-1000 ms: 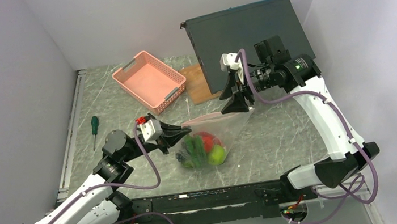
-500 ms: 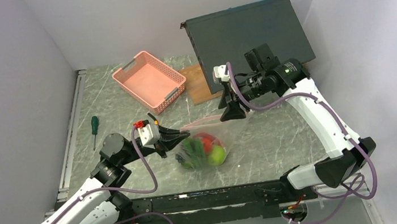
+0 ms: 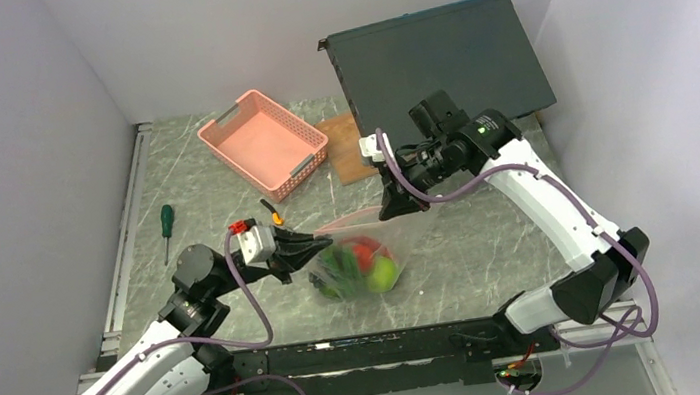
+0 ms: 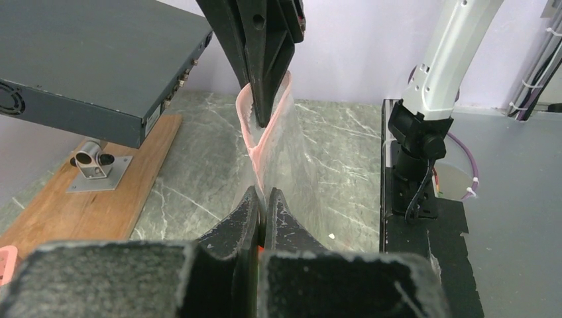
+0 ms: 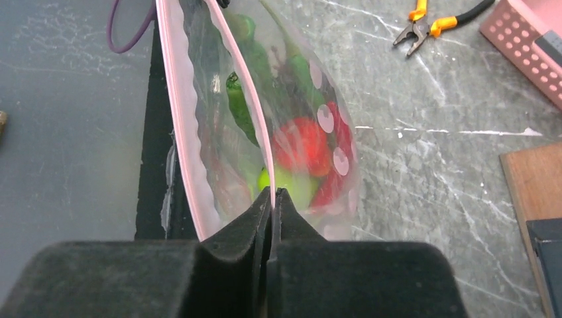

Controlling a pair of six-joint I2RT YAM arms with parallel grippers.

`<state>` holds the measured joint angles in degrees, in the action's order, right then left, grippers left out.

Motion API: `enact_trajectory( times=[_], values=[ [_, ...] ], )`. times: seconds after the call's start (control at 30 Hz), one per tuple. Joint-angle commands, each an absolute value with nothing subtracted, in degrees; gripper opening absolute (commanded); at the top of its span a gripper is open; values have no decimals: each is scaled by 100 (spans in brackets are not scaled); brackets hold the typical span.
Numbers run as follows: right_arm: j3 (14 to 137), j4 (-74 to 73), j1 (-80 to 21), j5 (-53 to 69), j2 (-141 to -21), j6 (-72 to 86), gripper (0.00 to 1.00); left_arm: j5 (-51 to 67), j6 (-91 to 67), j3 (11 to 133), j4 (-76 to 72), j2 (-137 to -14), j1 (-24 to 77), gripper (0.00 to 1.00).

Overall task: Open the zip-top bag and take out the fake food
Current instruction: Open the zipper of the food storage bag at the center of the board.

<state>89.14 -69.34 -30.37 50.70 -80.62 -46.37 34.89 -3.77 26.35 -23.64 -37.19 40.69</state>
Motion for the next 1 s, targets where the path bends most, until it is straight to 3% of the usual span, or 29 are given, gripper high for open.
enact_trajectory(
  times=[0.0, 0.03, 0.07, 0.17, 0.27, 0.57, 0.77, 0.87, 0.97],
  values=[
    [8950, -6680, -3024, 4803, -7919, -4371, 0, 3325, -726, 2462, -2710, -3680, 4055, 0],
    [8973, -6639, -2963, 4751, -7852, -4295, 0, 3213, -816, 2441, -2737, -3689, 4054, 1],
    [8982, -6607, -2849, 4769, -7778, -4236, 0, 3081, -918, 2428, -2747, -3694, 4060, 11],
    [8866, -6485, -2264, 4944, -7400, -4087, 0, 2729, -1336, 2453, -2734, -3664, 4052, 65],
    [8712, -6365, -1644, 4899, -6911, -3942, 0, 2561, -1605, 2475, -2766, -3524, 4055, 98],
    [8652, -5723, -549, 3692, -6139, -3000, 0, 1819, -2477, 2452, -2054, -3271, 4059, 100],
    [7344, -5626, -538, 4439, -5810, -2937, 0, 2053, -4278, 1825, -3173, -3672, 4063, 99],
    [6616, -5454, -699, 4693, -5679, -2885, 0, 2281, -4973, 1519, -3916, -3995, 4153, 94],
    [6172, -5266, -1037, 4732, -5540, -2857, 0, 1866, -4980, 1555, -3684, -4101, 4621, 92]
  ],
)
